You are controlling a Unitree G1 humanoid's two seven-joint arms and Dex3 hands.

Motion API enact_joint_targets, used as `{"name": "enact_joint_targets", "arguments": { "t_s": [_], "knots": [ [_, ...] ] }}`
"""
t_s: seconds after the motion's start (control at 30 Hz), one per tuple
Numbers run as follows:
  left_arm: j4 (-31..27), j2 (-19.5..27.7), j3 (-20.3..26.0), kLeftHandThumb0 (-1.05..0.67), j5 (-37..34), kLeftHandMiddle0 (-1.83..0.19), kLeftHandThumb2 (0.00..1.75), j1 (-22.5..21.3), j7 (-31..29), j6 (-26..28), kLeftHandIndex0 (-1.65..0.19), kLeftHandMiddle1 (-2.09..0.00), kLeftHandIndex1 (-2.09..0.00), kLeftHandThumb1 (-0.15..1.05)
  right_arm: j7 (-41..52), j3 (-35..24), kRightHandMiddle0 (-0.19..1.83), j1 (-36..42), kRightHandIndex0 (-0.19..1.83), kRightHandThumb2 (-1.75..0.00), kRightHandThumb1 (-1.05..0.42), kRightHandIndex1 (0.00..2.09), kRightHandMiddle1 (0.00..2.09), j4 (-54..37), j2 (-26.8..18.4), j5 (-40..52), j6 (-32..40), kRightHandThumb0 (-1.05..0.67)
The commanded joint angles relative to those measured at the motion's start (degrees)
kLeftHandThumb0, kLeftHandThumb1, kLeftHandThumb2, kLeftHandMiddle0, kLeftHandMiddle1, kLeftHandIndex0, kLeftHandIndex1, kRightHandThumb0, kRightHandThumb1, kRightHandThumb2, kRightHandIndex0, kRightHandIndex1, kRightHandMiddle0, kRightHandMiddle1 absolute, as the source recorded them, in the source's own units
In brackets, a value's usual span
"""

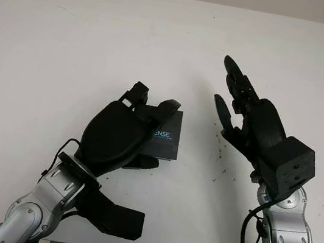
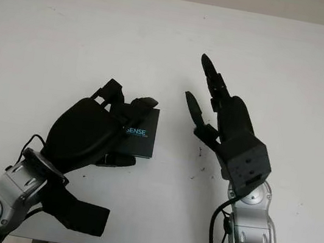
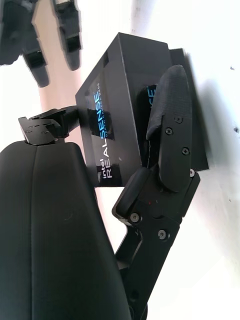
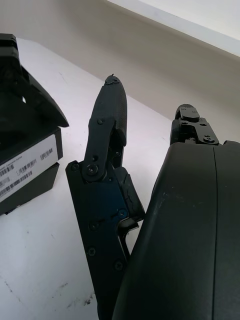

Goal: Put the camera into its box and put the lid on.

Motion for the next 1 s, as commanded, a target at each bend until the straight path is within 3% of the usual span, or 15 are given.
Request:
{"name": "enact_joint_targets", "arguments": {
  "t_s": [0.0,0.47,0.97],
  "knots": [
    [-0.5,-0.9,0.8,-0.30,-3.2,-0.06,0.56,-1.9,-0.1,-0.1,0.19,-2.09,-2.09,1.05,0.1,-0.2,0.12,0.2,0.07,-0.53,-1.05,0.05,0.08,-0.4,-0.1,0.5,-1.0,-0.68],
    [-2.0,0.4,5.0,-0.28,-16.9,-0.11,0.52,-6.9,-11.3,1.9,0.13,-2.09,-2.09,1.05,0.4,0.0,0.12,-0.6,0.07,-0.53,-1.05,0.06,0.09,-0.1,-0.3,0.6,-0.2,-0.69],
    [1.8,6.1,4.6,-0.28,-17.2,-0.18,0.49,-9.7,-11.9,-1.7,0.10,-2.09,-2.09,1.05,0.3,0.3,0.12,-0.4,0.08,-0.53,-1.05,0.06,0.09,-0.2,-0.2,0.2,-1.0,-0.68]
  ]
}}
